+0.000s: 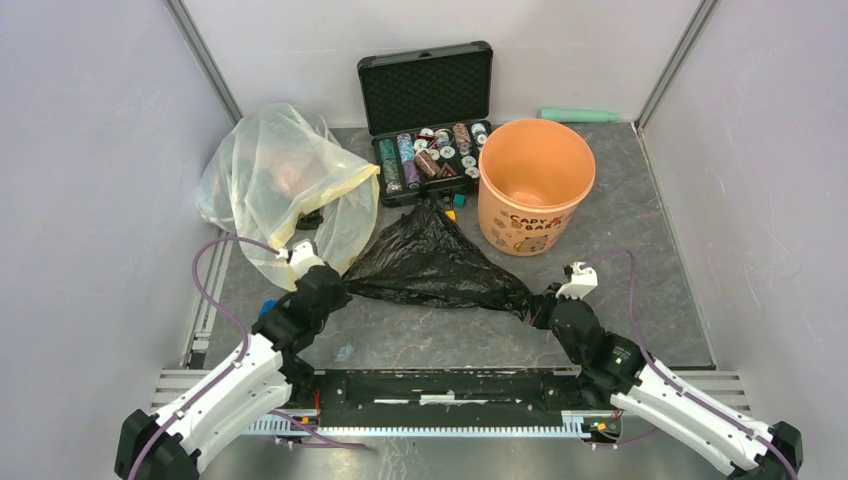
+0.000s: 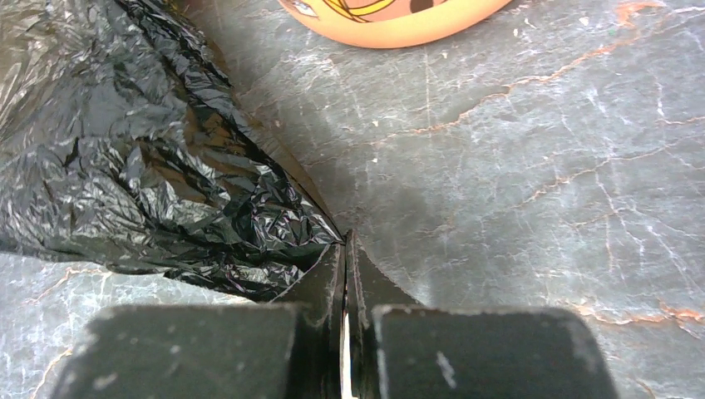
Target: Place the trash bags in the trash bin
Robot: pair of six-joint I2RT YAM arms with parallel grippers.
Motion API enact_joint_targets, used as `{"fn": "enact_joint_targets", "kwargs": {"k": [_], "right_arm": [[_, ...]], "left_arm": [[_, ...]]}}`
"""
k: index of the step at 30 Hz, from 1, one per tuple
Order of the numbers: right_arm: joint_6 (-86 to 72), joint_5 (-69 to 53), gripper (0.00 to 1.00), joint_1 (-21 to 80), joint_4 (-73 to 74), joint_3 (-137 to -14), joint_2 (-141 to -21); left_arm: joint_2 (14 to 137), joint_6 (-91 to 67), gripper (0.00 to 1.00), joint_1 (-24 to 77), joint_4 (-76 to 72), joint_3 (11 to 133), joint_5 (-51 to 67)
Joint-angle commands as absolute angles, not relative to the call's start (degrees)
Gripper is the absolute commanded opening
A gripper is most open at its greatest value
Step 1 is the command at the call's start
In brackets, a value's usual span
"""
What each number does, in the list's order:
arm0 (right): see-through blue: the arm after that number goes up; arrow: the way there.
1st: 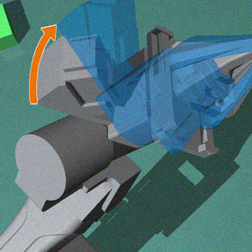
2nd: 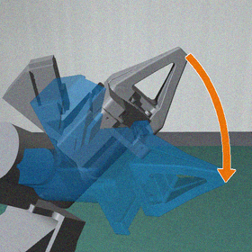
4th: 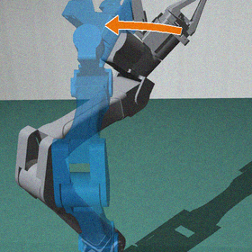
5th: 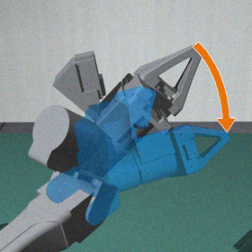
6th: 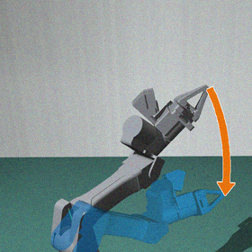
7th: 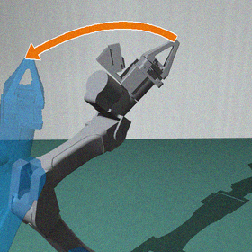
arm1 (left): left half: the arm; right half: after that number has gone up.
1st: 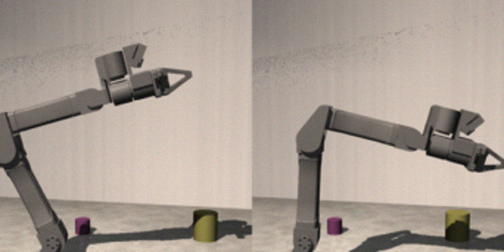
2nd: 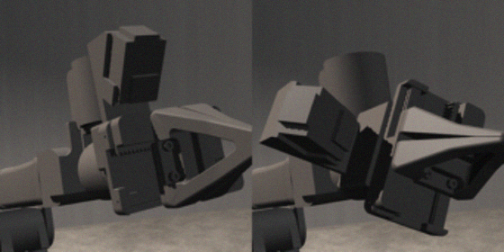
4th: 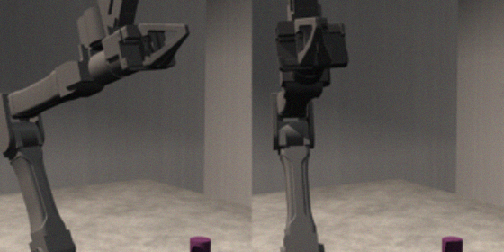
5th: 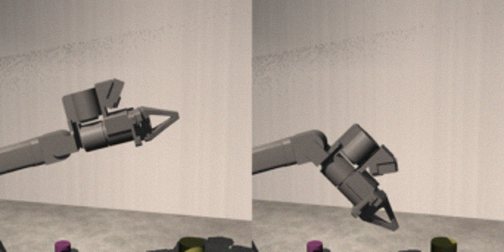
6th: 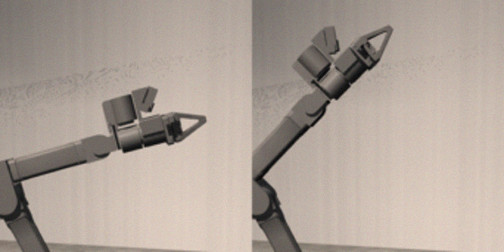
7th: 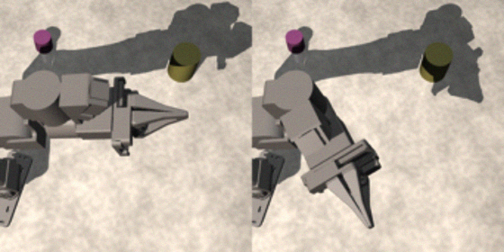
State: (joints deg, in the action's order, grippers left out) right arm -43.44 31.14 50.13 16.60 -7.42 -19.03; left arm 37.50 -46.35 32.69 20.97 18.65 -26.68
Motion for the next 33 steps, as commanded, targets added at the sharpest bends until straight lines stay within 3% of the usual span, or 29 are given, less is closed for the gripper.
{"fn": "enact_joint_targets", "kwargs": {"k": [1,5,14,19,27,33], "right_arm": [[-43.87,33.9,0.0,50.01,19.29,-9.64,-17.54],[-41.1,28.88,0.0,50.01,16.71,-9.73,-17.78],[-45.21,39.78,0.0,50.01,29.08,-13.12,-9.89],[-37.57,26.39,0.0,49.99,18.06,-10.56,-10.61],[-31.46,-13.34,0.0,51.63,-13.6,-7.1,-26.01],[-24.11,-9.17,0.0,68.32,-17.41,-12.35,-36.59]], "left_arm": [[38.01,-46.05,0.02,31.74,19.49,19.33,-26.91],[40.64,-44.16,0.02,30.36,19.29,20.87,-26.99],[47.67,-42.89,0.02,17.47,15.08,22.59,-14.4],[49.14,-42.19,0.02,17.23,10.4,22.48,-8.96],[53.3,-39.71,0.02,17.23,10.96,27.4,-10.66],[59.59,-40.78,0.02,17.1,8.28,32.18,-13.08]]}}
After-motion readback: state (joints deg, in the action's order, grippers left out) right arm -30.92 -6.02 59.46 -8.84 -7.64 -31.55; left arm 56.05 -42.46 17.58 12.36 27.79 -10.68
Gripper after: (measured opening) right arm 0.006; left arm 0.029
